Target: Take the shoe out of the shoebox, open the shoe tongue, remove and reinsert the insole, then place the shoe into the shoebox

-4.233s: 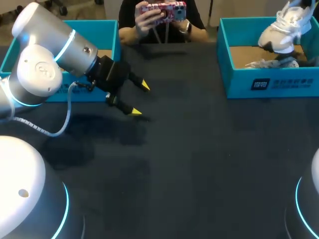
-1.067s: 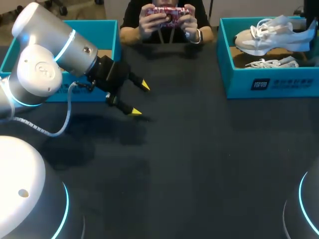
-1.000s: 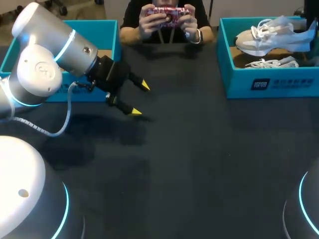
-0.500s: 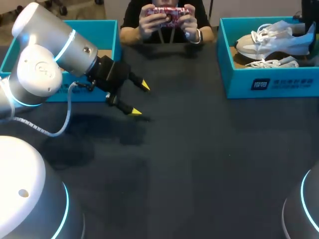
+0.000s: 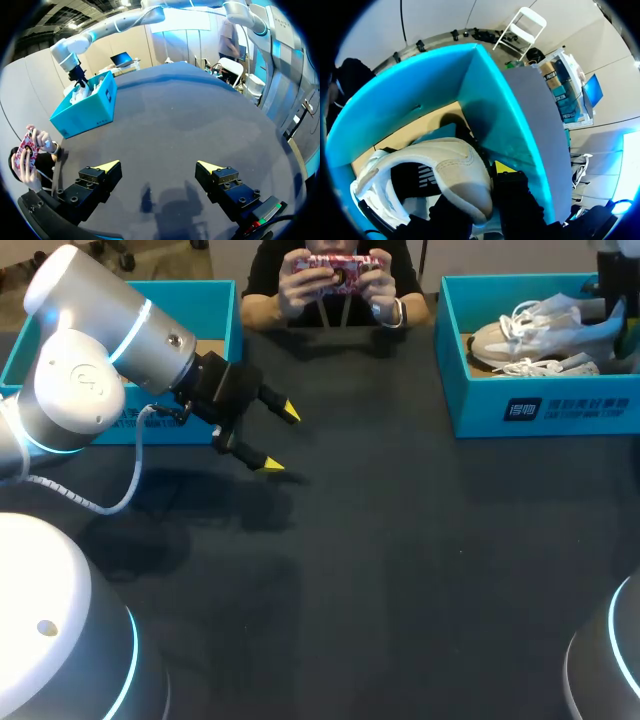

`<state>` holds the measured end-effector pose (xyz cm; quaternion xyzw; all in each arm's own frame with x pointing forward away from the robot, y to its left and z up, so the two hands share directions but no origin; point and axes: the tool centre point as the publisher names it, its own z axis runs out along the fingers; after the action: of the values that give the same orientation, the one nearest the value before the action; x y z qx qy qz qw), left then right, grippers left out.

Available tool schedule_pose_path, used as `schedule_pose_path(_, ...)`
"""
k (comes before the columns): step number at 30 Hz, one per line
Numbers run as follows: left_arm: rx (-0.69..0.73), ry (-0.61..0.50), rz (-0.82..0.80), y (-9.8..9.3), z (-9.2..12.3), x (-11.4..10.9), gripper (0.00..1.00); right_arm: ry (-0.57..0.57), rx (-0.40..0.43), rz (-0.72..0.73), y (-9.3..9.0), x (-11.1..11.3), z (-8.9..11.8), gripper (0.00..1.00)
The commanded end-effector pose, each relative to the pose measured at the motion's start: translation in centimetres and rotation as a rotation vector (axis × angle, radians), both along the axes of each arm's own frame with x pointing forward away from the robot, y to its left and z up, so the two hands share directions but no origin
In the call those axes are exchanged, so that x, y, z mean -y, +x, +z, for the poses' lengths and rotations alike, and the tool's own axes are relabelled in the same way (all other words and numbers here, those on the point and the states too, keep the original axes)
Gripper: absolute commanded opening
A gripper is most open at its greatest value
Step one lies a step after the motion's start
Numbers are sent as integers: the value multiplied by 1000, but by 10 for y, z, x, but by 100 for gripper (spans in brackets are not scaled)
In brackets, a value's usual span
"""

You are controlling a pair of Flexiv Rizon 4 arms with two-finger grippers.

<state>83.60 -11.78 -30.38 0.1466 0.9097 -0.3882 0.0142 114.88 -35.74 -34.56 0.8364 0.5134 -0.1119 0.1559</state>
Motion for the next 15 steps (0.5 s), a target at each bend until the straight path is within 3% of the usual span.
schedule_pose_path(1,0,3,0,0,0,0,100,28,-3,-1,7,2,-10,0)
schedule_pose_path(15,0,3,0,0,0,0,100,46,-17,1,14,-1,-28,0)
